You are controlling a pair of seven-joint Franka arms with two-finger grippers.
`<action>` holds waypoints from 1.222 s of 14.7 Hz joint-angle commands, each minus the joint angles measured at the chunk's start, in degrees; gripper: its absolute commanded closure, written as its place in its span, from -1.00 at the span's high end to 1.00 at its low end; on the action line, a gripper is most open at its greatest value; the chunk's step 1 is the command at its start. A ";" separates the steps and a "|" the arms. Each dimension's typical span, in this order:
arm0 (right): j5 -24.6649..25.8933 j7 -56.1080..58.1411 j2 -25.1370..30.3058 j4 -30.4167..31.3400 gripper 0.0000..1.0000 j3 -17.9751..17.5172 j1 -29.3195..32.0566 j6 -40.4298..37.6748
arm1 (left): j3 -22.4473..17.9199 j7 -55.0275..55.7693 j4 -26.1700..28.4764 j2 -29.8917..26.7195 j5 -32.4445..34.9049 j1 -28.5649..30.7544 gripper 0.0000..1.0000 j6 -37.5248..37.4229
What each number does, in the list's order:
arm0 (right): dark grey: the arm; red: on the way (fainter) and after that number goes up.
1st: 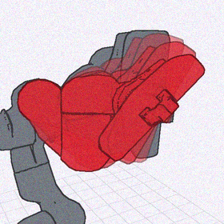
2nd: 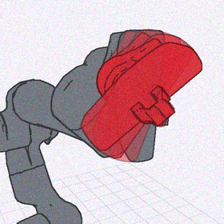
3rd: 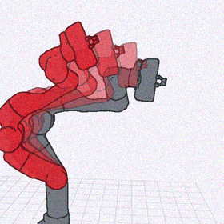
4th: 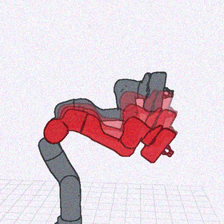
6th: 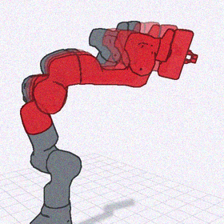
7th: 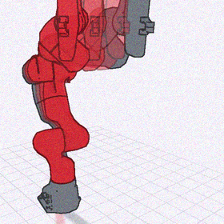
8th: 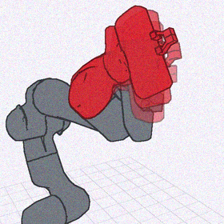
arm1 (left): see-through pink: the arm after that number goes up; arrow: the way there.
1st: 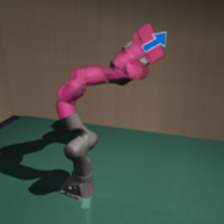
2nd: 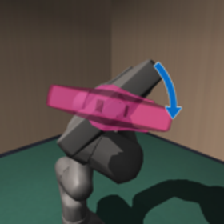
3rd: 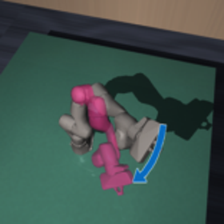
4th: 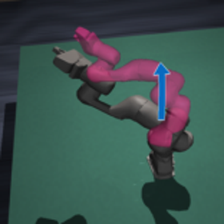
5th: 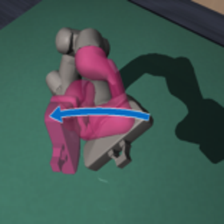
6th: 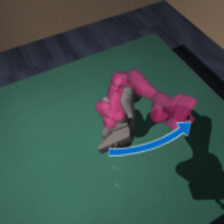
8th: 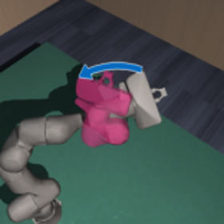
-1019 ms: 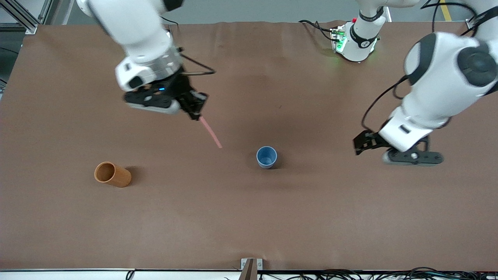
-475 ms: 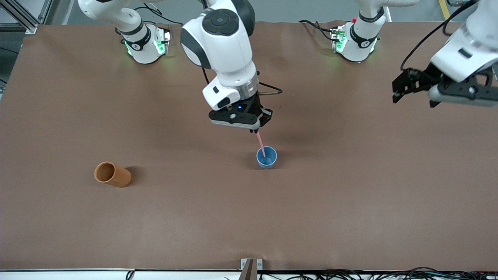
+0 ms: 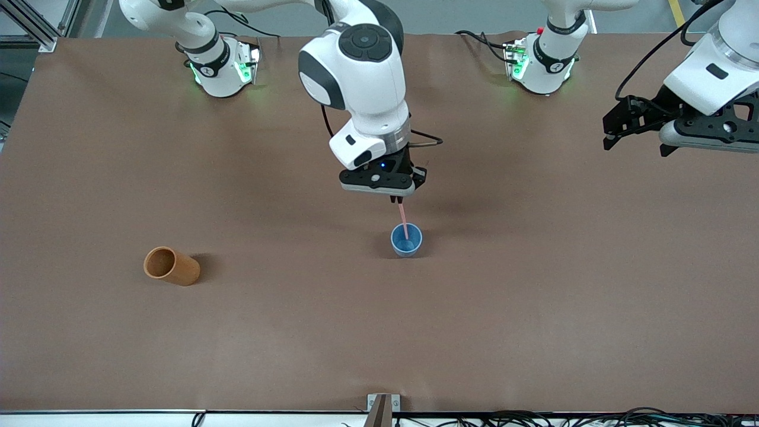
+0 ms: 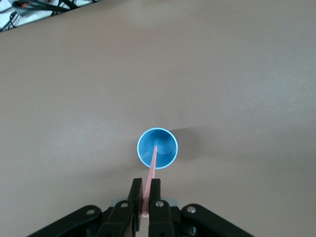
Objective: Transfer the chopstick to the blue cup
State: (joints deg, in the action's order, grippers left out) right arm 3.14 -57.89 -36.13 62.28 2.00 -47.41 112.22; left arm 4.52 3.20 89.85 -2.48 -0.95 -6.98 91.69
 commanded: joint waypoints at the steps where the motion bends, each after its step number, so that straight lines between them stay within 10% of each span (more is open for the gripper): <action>1: 2.04 -0.20 -1.66 -0.23 -0.92 0.46 -0.84 0.02 | 0.14 -1.27 0.24 -0.60 -0.63 0.56 1.00 -0.01; 8: 2.31 1.73 -3.16 3.20 -0.48 0.46 -0.85 5.20 | 0.14 -1.97 0.32 -0.60 -0.63 0.65 1.00 -0.19; 9: 2.31 1.82 -2.98 3.11 -0.27 0.46 -0.67 5.20 | 0.14 -1.97 0.24 -0.60 -0.63 0.65 1.00 -0.10; 11: 2.40 1.73 -2.55 3.02 0.83 0.55 -0.14 5.12 | 0.14 -1.97 0.15 -0.51 -0.63 0.65 1.00 -0.10; 12: 2.40 1.82 -1.85 2.93 1.00 0.81 0.03 4.77 | 0.14 -1.97 0.23 -0.51 -0.63 0.65 1.00 -0.10; 18: 1.70 11.54 8.77 3.37 1.00 0.72 10.12 -9.96 | 0.14 -1.97 -0.03 -0.34 -0.72 1.00 1.00 -0.10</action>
State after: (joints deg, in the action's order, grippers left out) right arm 4.77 -51.55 -33.38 63.21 3.81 -41.49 108.24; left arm 4.48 2.31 89.88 -2.48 -0.95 -6.68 91.69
